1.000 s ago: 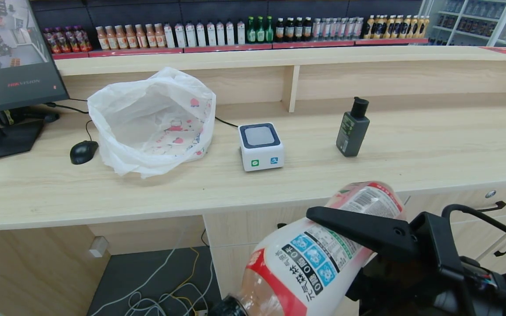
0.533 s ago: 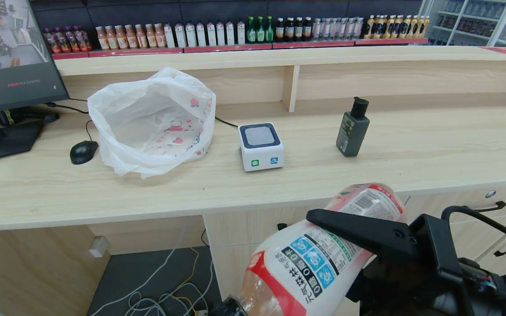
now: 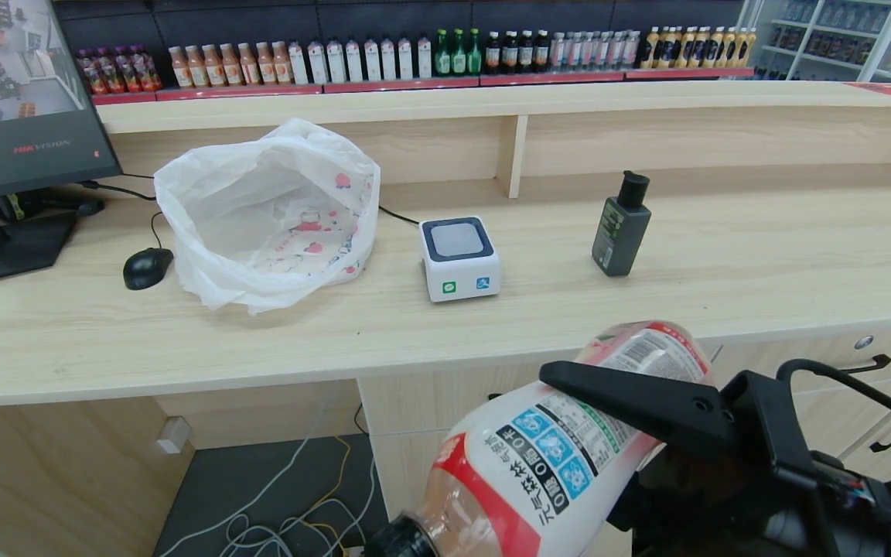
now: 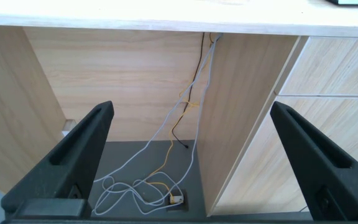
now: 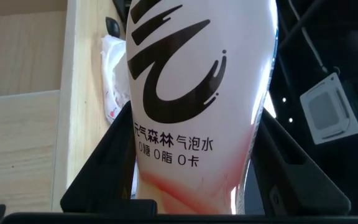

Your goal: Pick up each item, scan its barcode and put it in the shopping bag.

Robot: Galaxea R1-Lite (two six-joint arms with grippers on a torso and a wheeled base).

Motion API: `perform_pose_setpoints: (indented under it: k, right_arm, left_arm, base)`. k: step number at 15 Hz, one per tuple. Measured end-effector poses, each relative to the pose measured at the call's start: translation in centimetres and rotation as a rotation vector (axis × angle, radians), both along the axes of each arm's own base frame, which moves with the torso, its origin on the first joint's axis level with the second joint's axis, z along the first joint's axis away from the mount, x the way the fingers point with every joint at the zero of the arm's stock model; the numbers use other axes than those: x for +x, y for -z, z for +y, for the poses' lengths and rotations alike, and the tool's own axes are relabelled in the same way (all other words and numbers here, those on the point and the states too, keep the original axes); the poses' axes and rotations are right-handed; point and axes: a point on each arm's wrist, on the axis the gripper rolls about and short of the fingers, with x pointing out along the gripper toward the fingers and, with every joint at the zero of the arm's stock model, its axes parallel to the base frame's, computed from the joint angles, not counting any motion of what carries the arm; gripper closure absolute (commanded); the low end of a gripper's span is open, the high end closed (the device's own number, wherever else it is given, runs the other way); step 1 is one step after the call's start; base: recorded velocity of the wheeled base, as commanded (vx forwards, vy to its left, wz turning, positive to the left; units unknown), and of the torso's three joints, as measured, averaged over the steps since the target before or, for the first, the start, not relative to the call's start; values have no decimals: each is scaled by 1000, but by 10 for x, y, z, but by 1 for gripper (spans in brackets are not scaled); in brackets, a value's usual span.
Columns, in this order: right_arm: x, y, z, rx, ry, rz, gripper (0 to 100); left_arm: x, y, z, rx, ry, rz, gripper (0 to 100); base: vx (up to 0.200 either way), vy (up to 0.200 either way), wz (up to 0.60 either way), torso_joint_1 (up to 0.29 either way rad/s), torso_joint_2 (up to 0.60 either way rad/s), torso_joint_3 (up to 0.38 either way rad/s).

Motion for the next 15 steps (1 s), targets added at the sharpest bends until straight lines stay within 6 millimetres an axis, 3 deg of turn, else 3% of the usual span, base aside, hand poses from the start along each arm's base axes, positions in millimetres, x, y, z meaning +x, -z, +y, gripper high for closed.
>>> perform_pose_setpoints:
  k: [6, 12, 15]
  right_arm:
    - [1, -8, 2, 159, -73, 295, 100]
    - [2, -23, 0, 460, -142, 693, 100]
    - [7, -29, -2, 679, -178, 989, 100]
  left_arm:
    - [0, 0, 0, 0, 0, 0, 0]
    - [0, 0, 0, 0, 0, 0, 0]
    - [0, 0, 0, 0, 0, 0, 0]
  base:
    - [0, 0, 0, 0, 0, 0]
    - [0, 0, 0, 0, 0, 0]
    - [0, 0, 0, 0, 0, 0]
